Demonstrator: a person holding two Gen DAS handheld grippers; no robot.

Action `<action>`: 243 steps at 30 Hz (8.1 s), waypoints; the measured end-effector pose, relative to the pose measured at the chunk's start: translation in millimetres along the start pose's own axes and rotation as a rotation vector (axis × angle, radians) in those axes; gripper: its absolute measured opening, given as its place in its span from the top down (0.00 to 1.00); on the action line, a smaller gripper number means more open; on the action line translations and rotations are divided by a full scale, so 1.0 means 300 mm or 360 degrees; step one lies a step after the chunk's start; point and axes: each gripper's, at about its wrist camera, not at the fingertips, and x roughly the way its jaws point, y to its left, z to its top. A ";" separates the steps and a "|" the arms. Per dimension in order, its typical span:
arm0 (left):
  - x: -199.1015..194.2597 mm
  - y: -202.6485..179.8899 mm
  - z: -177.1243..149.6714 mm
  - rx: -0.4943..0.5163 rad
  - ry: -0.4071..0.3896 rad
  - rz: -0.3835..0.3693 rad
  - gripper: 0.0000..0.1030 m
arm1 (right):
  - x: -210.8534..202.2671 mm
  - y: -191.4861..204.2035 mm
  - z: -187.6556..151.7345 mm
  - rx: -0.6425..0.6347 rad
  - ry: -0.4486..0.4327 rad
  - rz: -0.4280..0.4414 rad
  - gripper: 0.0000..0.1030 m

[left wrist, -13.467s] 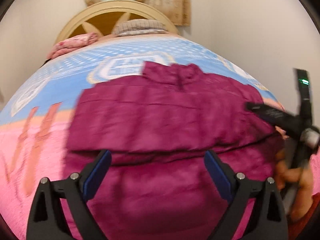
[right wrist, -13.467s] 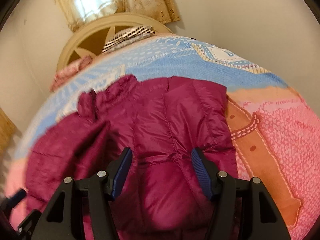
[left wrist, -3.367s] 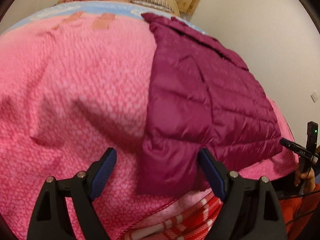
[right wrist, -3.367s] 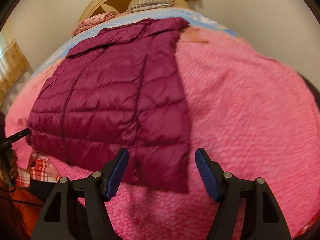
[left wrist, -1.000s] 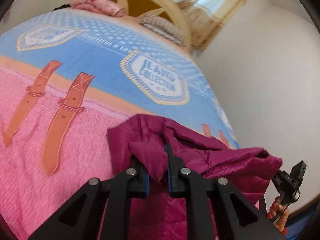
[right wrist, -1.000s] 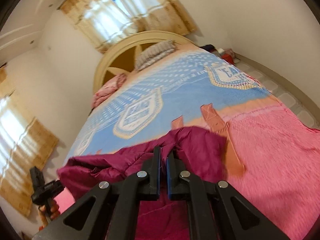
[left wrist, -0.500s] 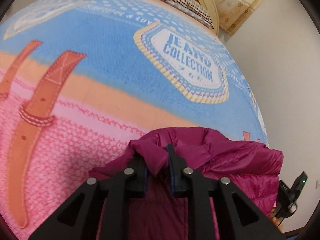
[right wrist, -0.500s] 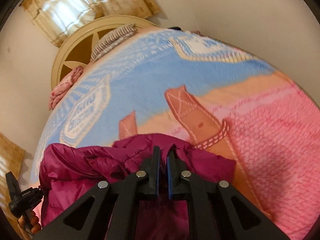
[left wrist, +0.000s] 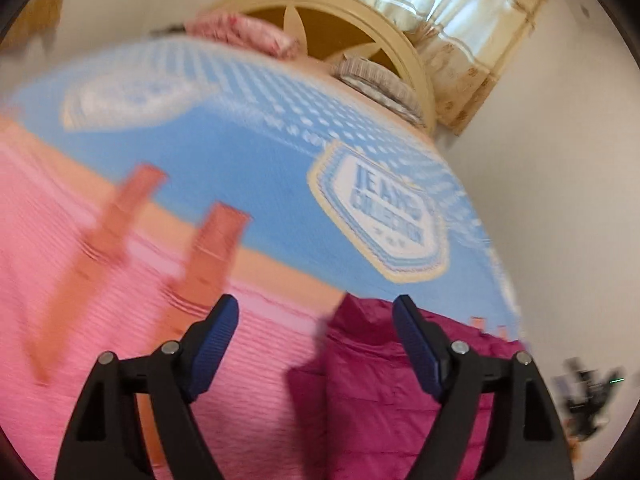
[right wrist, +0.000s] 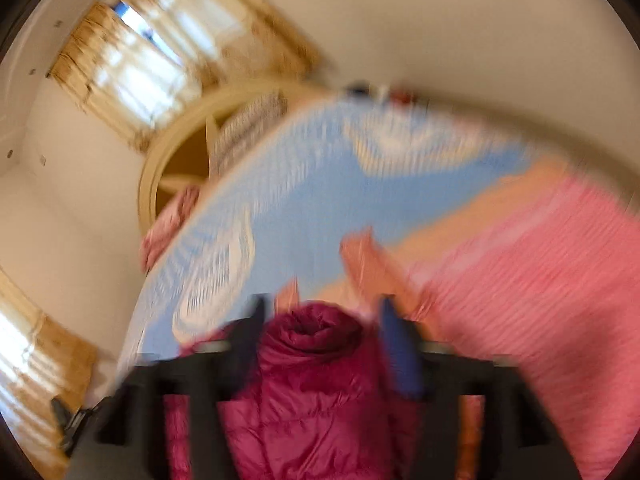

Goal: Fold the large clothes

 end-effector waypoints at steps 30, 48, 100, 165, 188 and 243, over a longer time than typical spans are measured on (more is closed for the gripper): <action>0.488 -0.278 -0.241 0.0221 0.0078 0.0314 0.05 | 0.528 0.511 -0.460 -0.0987 0.0547 -0.0112 0.80; 0.488 -0.273 -0.246 0.0219 0.0082 0.0325 0.05 | 0.424 0.183 -0.284 -0.0688 0.0360 -0.0442 0.80; -0.014 -0.078 -0.628 -0.0214 -0.0055 -0.0269 0.00 | 0.011 0.529 -0.707 -0.0769 0.0362 0.0065 0.81; -0.066 -0.681 -0.971 0.1566 -0.0248 -0.0086 0.79 | -0.253 0.147 -0.566 0.0045 0.0391 0.0512 0.28; -0.445 -0.420 -0.630 0.1226 -0.0114 -0.0676 0.27 | 0.093 0.258 -0.572 -0.0216 0.0758 0.0524 0.74; 0.165 -0.603 -0.533 0.1020 0.0078 0.0231 0.13 | 0.144 0.423 -0.450 -0.0551 0.0583 0.0162 0.71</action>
